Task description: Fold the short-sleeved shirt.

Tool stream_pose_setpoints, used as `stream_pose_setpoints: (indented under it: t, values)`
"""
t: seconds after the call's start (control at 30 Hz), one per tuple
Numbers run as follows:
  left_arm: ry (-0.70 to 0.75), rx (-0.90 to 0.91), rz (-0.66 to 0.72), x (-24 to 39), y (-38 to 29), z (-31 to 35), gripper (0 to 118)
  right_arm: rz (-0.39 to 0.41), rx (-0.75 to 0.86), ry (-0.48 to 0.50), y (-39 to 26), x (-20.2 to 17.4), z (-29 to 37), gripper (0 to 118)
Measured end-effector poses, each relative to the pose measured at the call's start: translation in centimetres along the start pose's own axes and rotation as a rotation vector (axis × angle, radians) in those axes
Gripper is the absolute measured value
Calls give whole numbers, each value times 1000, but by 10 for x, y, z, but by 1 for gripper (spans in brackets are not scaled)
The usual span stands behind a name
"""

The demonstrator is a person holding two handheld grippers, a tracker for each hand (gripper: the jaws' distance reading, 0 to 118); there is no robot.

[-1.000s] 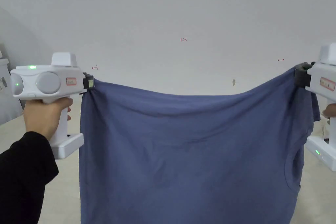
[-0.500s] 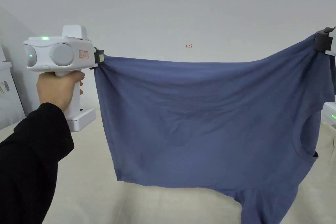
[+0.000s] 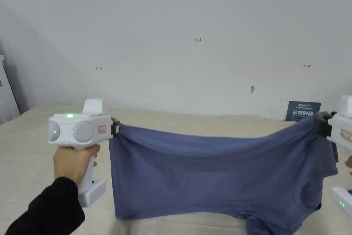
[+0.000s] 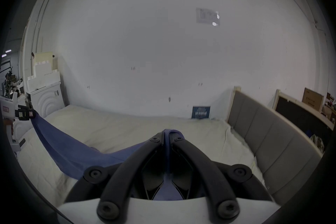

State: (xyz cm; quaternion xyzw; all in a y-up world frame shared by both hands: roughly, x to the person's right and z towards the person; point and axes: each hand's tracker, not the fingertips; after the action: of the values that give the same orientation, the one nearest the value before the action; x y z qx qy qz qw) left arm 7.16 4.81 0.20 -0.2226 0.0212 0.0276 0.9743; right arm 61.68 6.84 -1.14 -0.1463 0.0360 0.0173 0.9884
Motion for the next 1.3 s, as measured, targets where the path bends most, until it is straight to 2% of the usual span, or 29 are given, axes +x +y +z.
stream_pose_setpoints:
  t: [0.27,0.53,0.73,1.03,1.3]
  values:
    - [-24,-142,46,-19,-111,5,1,-73,-113,32,-111,9,41,2]
    - [-35,-301,49,-24,-214,64,1,-197,-245,57,-209,9,129,2]
    - [-24,-361,67,-30,-270,112,1,-249,-306,48,-257,9,198,2]
    - [1,-400,118,-47,-323,176,1,-286,-387,60,-304,9,274,2]
    - [14,-441,107,-44,-356,192,1,-282,-451,40,-334,5,292,2]
